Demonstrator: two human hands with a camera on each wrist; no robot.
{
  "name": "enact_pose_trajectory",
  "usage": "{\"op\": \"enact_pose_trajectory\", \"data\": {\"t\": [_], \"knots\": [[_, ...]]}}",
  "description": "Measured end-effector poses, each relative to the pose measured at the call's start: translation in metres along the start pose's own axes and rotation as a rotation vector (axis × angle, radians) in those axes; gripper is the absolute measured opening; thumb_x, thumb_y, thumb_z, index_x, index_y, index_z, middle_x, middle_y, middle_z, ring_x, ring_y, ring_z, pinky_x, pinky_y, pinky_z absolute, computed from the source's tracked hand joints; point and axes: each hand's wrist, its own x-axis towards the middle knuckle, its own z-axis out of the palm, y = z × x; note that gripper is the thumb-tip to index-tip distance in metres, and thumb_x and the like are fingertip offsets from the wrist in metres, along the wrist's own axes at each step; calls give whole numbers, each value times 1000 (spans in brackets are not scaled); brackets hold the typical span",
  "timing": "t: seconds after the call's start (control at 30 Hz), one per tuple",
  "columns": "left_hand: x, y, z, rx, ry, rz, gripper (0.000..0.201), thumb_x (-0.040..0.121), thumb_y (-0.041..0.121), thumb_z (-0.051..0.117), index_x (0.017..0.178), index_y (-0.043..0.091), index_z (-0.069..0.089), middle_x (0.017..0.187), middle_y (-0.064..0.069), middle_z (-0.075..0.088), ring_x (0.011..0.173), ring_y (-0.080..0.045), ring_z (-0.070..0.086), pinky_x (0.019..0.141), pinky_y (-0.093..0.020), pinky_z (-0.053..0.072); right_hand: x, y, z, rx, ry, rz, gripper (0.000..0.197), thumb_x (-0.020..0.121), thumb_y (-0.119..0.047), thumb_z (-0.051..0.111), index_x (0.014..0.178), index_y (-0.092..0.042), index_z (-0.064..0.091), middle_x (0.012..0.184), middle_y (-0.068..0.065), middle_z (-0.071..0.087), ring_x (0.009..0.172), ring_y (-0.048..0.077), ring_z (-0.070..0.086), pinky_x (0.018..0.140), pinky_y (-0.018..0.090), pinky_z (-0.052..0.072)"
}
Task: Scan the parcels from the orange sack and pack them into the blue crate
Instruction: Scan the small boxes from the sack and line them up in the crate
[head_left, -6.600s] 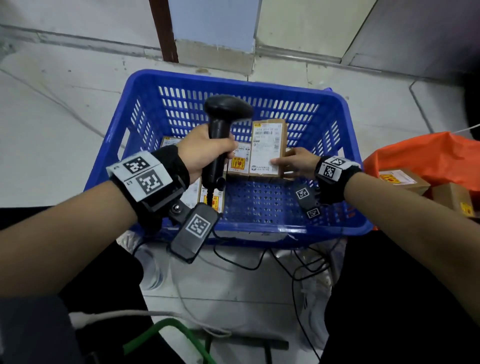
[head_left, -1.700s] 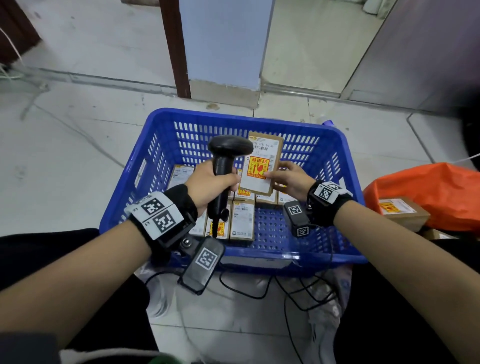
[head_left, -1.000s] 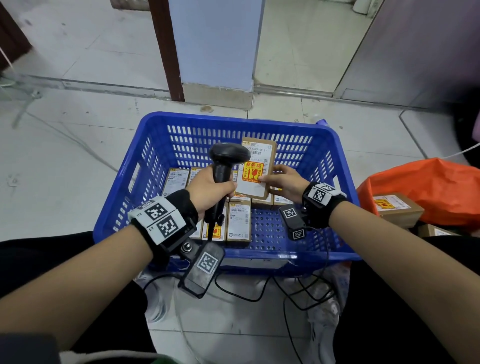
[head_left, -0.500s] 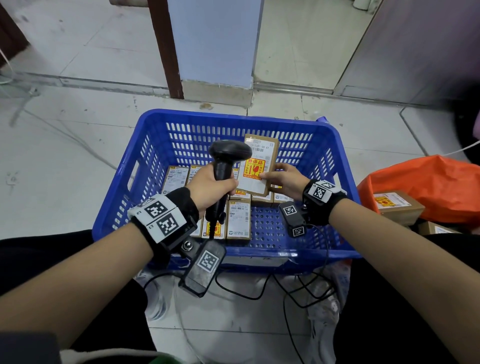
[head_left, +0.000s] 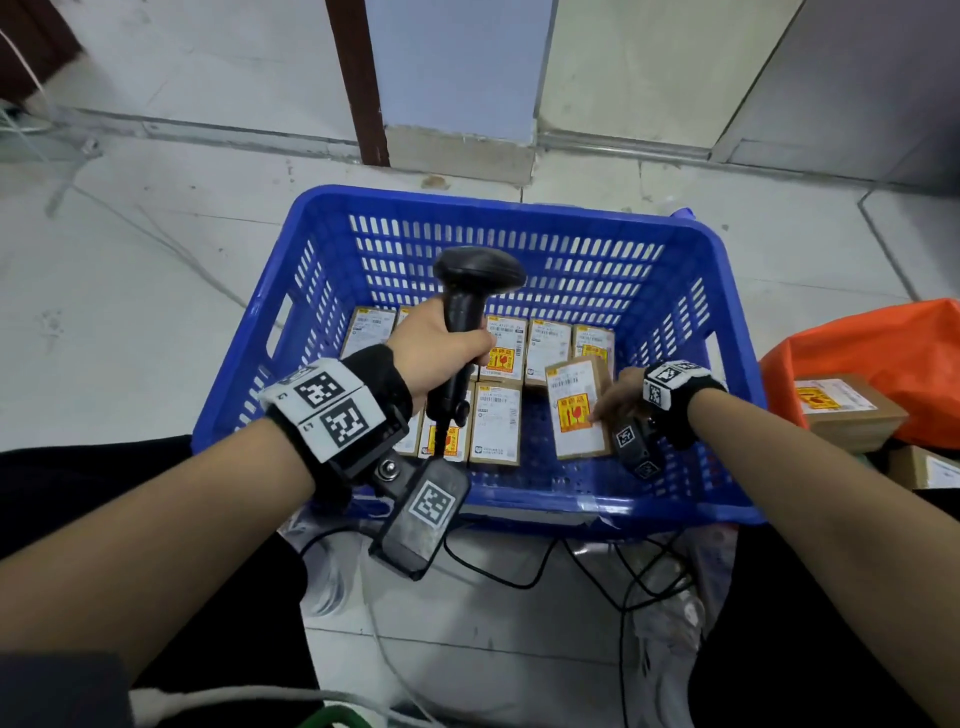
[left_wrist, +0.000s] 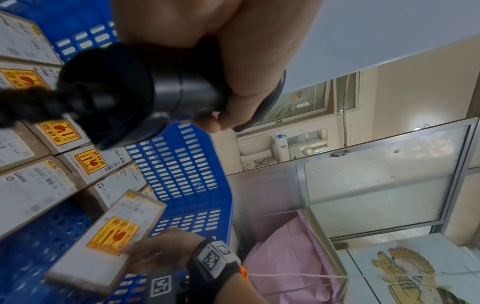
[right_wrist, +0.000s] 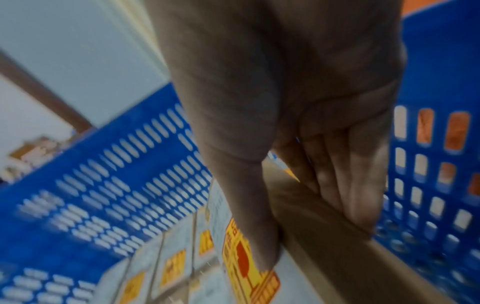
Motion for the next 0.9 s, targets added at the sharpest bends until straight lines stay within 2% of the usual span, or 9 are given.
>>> {"op": "enact_pose_trajectory", "data": {"t": [0.13, 0.23, 0.27, 0.37, 0.4, 0.57, 0.7, 0.77, 0.9], "knots": [[12, 2, 7, -4, -23, -8, 8, 87, 4, 61, 85, 10, 56, 72, -2, 56, 73, -17, 56, 78, -35, 50, 36, -1, 26, -61, -178, 28, 35, 69, -22, 88, 92, -3, 70, 89, 14, 71, 74, 24, 64, 65, 29, 46], [22, 2, 14, -14, -33, -26, 8, 87, 4, 61, 87, 10, 55, 70, -2, 56, 68, -15, 54, 77, -34, 49, 50, -6, 42, -162, -175, 61, 30, 77, -30, 82, 75, -10, 60, 49, 1, 65, 56, 18, 58, 53, 25, 43], [26, 1, 15, -20, -34, -37, 9, 86, 4, 62, 87, 10, 55, 70, -2, 56, 69, -15, 55, 79, -36, 49, 56, -5, 47, -162, -155, 57, 30, 77, -32, 82, 78, -10, 61, 53, 1, 66, 59, 19, 56, 55, 27, 45], [35, 2, 20, -32, -45, -52, 10, 86, 5, 63, 87, 11, 55, 73, -3, 56, 72, -17, 56, 83, -40, 51, 86, 2, 61, -125, -113, 30, 47, 71, -37, 85, 103, -9, 64, 99, 13, 71, 81, 25, 61, 76, 36, 53], [37, 1, 22, -37, -48, -56, 11, 86, 5, 63, 86, 12, 54, 74, -3, 55, 74, -17, 56, 85, -42, 51, 94, 4, 65, -109, -100, 31, 48, 71, -37, 85, 103, -9, 62, 102, 14, 70, 83, 26, 62, 79, 37, 53], [42, 3, 30, -33, -76, -64, 10, 85, 6, 63, 83, 12, 55, 77, -5, 55, 77, -19, 56, 90, -46, 50, 106, 11, 72, -75, -2, 18, 27, 81, -23, 72, 67, -9, 54, 66, 10, 59, 59, 23, 55, 53, 28, 41], [43, 4, 31, -50, -81, -69, 9, 86, 6, 63, 88, 11, 55, 77, -3, 56, 75, -17, 57, 86, -41, 51, 106, 10, 74, -21, -33, 12, 29, 86, -19, 70, 70, -8, 49, 64, 12, 59, 51, 22, 54, 49, 27, 44], [43, 4, 31, -55, -70, -71, 9, 87, 7, 63, 90, 11, 55, 77, -2, 57, 73, -14, 58, 84, -37, 51, 105, 8, 71, 0, -37, 16, 32, 88, -19, 68, 67, -9, 47, 54, 10, 56, 47, 22, 52, 51, 29, 45], [42, 5, 31, -45, -57, -55, 9, 87, 6, 63, 91, 11, 56, 73, -1, 57, 66, -11, 57, 78, -33, 51, 96, 3, 63, -101, -54, -13, 31, 83, -32, 69, 65, -14, 51, 57, 4, 58, 58, 25, 55, 64, 33, 47]]}}
